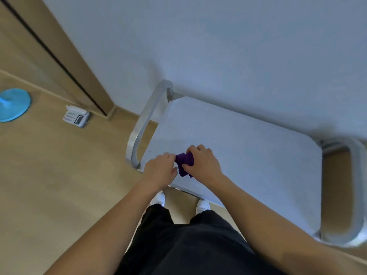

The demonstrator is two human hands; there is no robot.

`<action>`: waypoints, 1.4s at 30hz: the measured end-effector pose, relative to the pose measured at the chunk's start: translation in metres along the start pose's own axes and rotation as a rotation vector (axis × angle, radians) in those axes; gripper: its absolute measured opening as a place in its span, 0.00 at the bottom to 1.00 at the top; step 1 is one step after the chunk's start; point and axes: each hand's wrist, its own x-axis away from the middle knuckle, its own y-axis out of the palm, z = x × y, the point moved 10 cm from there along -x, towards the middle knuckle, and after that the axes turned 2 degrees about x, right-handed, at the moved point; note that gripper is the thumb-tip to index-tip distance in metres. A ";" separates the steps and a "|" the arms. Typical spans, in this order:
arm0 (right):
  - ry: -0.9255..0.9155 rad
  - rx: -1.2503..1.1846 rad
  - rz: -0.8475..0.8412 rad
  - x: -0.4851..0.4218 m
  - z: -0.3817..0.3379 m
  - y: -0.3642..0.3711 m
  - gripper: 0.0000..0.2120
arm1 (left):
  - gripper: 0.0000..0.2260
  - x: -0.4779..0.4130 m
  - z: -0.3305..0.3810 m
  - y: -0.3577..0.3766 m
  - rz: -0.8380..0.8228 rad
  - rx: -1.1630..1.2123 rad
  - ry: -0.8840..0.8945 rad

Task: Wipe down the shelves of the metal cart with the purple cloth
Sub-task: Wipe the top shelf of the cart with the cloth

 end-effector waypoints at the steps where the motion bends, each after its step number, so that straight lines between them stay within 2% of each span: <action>1: 0.035 -0.036 0.012 -0.002 -0.001 -0.001 0.20 | 0.17 -0.007 -0.001 -0.005 0.023 0.034 0.032; 3: 0.106 -0.143 0.032 -0.003 -0.001 -0.001 0.21 | 0.23 -0.017 0.003 -0.008 0.009 0.089 0.136; 6: 0.160 -0.279 0.007 -0.002 -0.005 0.003 0.27 | 0.14 -0.028 0.013 -0.009 -0.030 -0.015 0.302; 9: 0.182 -0.220 -0.078 0.004 -0.002 0.012 0.36 | 0.08 -0.038 0.010 -0.015 -0.029 -0.114 0.349; 14: 0.353 -0.127 -0.061 0.019 0.026 0.007 0.27 | 0.08 -0.050 0.016 -0.024 -0.066 -0.075 0.411; 17: 0.436 -0.069 -0.034 0.027 0.035 0.001 0.28 | 0.10 -0.052 0.030 -0.024 -0.080 -0.102 0.462; 19: 0.379 -0.012 0.040 0.028 0.033 -0.009 0.30 | 0.11 -0.054 0.037 -0.024 -0.067 -0.137 0.468; 21: 0.285 0.027 0.071 0.025 0.030 -0.015 0.28 | 0.12 -0.054 0.042 -0.025 -0.037 -0.155 0.473; 23: 0.228 -0.127 0.028 0.025 0.029 -0.014 0.22 | 0.13 -0.055 0.047 -0.026 -0.028 -0.158 0.473; 25: 0.248 -0.361 -0.012 0.028 0.034 -0.008 0.18 | 0.13 -0.058 0.049 -0.029 -0.021 -0.142 0.463; 28: 0.225 -0.460 0.101 0.033 0.036 -0.016 0.24 | 0.13 -0.059 0.054 -0.032 -0.012 -0.114 0.454; 31: 0.130 -0.363 0.119 0.035 0.029 -0.020 0.37 | 0.14 -0.057 0.056 -0.034 -0.016 -0.086 0.429; 33: 0.096 -0.283 0.134 0.036 0.027 -0.021 0.33 | 0.16 -0.058 0.055 -0.035 -0.017 -0.070 0.401; 35: 0.112 -0.280 0.164 0.036 0.032 -0.023 0.24 | 0.17 -0.059 0.054 -0.037 -0.019 -0.046 0.374; 37: 0.139 -0.293 0.157 0.037 0.038 -0.022 0.20 | 0.16 -0.059 0.056 -0.039 -0.012 -0.040 0.379; 42: 0.145 -0.132 0.124 0.040 0.036 -0.020 0.28 | 0.11 -0.056 0.066 -0.039 0.006 -0.076 0.423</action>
